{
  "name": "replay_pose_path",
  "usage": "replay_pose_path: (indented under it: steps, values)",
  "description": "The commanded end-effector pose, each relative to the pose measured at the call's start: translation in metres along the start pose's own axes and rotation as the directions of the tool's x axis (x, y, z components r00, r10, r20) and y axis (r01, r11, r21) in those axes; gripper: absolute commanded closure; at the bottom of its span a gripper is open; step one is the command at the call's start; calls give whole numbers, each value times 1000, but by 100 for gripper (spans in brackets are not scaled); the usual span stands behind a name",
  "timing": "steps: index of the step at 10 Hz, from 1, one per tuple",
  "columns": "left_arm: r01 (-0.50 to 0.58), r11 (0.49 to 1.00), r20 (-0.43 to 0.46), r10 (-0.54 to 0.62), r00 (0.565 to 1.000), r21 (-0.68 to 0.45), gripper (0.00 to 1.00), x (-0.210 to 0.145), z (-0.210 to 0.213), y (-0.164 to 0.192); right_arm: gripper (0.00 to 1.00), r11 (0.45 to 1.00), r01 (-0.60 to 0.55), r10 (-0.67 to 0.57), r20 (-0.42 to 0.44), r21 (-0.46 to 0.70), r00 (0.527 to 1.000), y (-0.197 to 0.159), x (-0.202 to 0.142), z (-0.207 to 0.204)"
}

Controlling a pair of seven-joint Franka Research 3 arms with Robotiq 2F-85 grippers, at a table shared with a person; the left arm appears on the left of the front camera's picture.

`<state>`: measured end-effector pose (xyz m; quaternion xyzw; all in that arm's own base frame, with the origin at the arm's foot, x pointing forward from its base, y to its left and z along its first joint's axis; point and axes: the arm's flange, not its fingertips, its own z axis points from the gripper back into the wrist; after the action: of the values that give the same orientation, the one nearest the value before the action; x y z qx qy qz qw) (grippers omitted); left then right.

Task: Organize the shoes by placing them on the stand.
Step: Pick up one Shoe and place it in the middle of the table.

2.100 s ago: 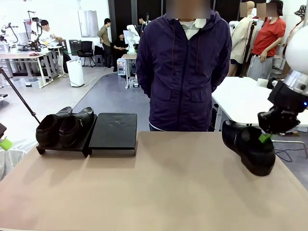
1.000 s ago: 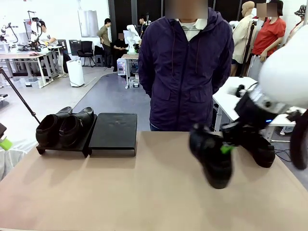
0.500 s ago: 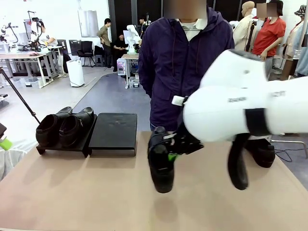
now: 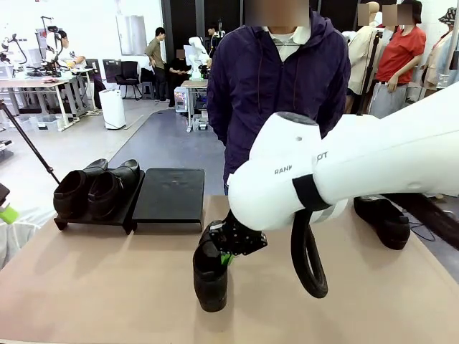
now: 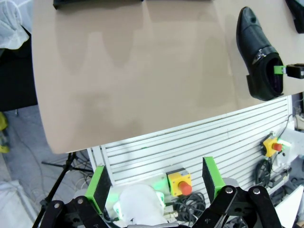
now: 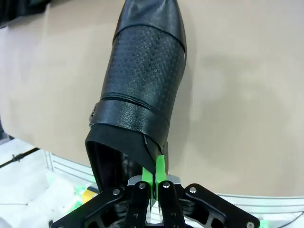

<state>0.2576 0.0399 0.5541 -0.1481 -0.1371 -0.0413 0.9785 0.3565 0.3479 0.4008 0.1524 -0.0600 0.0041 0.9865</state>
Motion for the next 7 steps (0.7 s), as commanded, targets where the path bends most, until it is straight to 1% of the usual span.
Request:
replay_pose_path:
  steps: [1,2,4,6,7]
  values:
    - [-15,1000,10,15,1000,-3,0,0,-1,0,100,997,74,-73,40,-25,997,10,4,-6]
    - [-15,1000,10,15,1000,-3,0,0,-1,0,100,997,77,-77,17,-30,997,9,3,-15]
    - [-15,1000,10,15,1000,-3,0,0,-1,0,100,994,100,-100,0,-35,995,3,6,-31]
    - [-15,1000,10,15,1000,-3,0,0,-1,0,100,996,80,-81,-13,-45,997,1,6,-34]
    - [-15,1000,10,15,1000,-3,0,0,-1,0,75,997,67,-68,-23,-43,997,0,6,-33]
